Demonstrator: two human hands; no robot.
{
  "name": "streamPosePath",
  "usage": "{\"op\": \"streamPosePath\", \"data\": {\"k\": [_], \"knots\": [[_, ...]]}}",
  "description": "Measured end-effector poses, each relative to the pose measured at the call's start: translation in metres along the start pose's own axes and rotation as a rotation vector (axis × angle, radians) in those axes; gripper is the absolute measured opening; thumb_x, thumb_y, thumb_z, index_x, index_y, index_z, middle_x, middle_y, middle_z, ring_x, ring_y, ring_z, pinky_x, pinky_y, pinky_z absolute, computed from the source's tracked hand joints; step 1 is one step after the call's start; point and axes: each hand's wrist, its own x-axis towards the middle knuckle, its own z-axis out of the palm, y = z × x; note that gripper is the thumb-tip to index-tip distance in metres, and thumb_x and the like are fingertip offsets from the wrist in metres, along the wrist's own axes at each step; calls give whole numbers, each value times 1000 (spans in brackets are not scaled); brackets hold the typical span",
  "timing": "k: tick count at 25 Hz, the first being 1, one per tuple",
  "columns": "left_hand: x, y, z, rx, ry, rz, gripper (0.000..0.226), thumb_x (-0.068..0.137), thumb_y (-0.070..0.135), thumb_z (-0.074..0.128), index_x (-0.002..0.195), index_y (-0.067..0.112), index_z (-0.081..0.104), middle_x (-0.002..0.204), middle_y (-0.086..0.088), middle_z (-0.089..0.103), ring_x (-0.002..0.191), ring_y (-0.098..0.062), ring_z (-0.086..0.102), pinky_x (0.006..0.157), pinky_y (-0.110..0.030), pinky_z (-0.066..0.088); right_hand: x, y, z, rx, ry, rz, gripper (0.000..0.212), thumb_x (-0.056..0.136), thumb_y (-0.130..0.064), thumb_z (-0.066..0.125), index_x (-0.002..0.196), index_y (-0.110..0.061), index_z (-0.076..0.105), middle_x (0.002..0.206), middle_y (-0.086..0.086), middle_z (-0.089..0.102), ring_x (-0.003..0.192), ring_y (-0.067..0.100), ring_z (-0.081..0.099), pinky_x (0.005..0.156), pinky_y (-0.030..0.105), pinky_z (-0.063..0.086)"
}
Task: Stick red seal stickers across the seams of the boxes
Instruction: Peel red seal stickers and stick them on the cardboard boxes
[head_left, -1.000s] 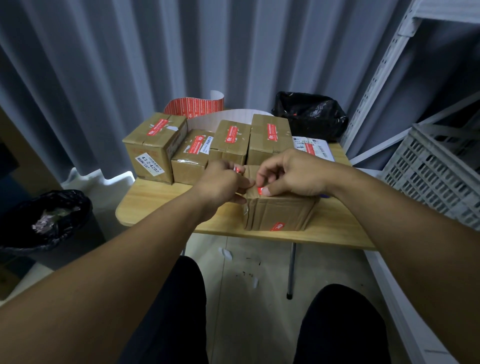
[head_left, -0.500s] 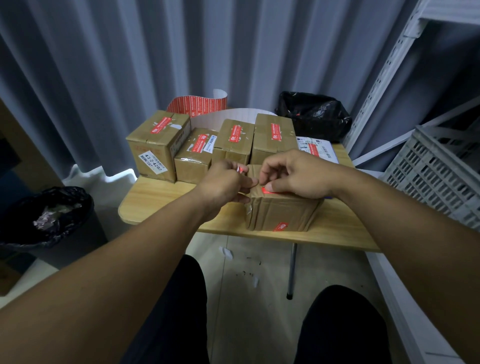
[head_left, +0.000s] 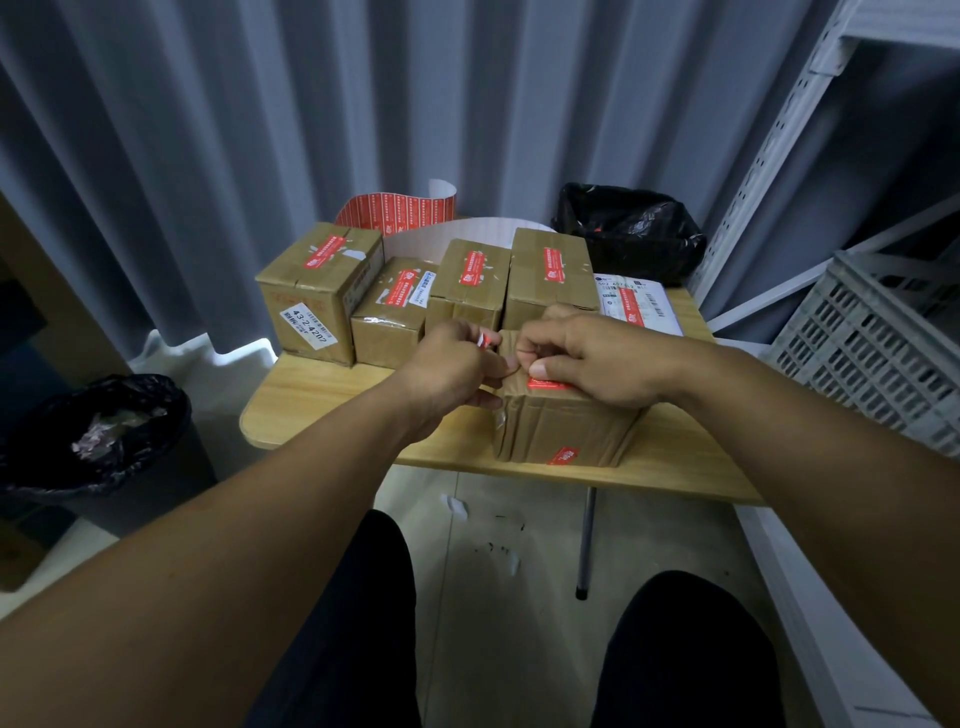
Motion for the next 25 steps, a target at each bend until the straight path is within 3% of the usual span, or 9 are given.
{"op": "streamPosePath", "data": {"k": [6, 9, 13, 18, 22, 25], "knots": [[1, 1, 0, 26, -16, 4, 22, 90, -3, 67, 102, 11, 55, 84, -9, 61, 78, -24, 65, 70, -40, 59, 0, 6, -1, 73, 32, 19, 8, 100, -20, 58, 93, -25, 59, 99, -7, 50, 90, 8, 50, 80, 30, 41], [-1, 2, 0, 19, -15, 3, 21, 91, -4, 66, 100, 11, 55, 82, -8, 61, 76, -23, 65, 66, -38, 58, -5, 4, -4, 161, 60, -10, 14, 96, -13, 64, 101, -27, 67, 99, -11, 53, 88, 3, 52, 79, 23, 41], [-4, 2, 2, 27, -20, 3, 23, 92, -8, 59, 112, 4, 55, 91, -12, 60, 83, -26, 63, 70, -39, 57, -5, 3, -2, 174, 87, -38, 29, 89, -7, 74, 112, -24, 75, 99, -16, 60, 88, -1, 57, 79, 8, 41], [-4, 3, 1, 22, -19, 8, 21, 94, -7, 57, 109, 7, 54, 83, -7, 60, 73, -21, 64, 69, -39, 57, -1, 7, 2, 181, 139, -46, 13, 87, -10, 76, 91, -22, 77, 92, -13, 61, 84, -4, 57, 79, 18, 44], [-4, 4, 4, 63, -27, 34, 20, 94, -10, 54, 103, 8, 55, 83, -8, 60, 76, -23, 64, 82, -51, 58, 2, 5, -1, 25, 21, -44, 8, 97, -16, 63, 95, -24, 66, 103, -7, 55, 98, 9, 54, 90, 30, 43], [-4, 5, 4, 76, -36, 49, 21, 94, -9, 56, 99, 11, 55, 84, -9, 60, 77, -22, 65, 82, -50, 58, 3, 6, 1, 0, 6, -37, 6, 100, -18, 58, 97, -22, 62, 105, -7, 53, 100, 11, 51, 93, 34, 43]]}}
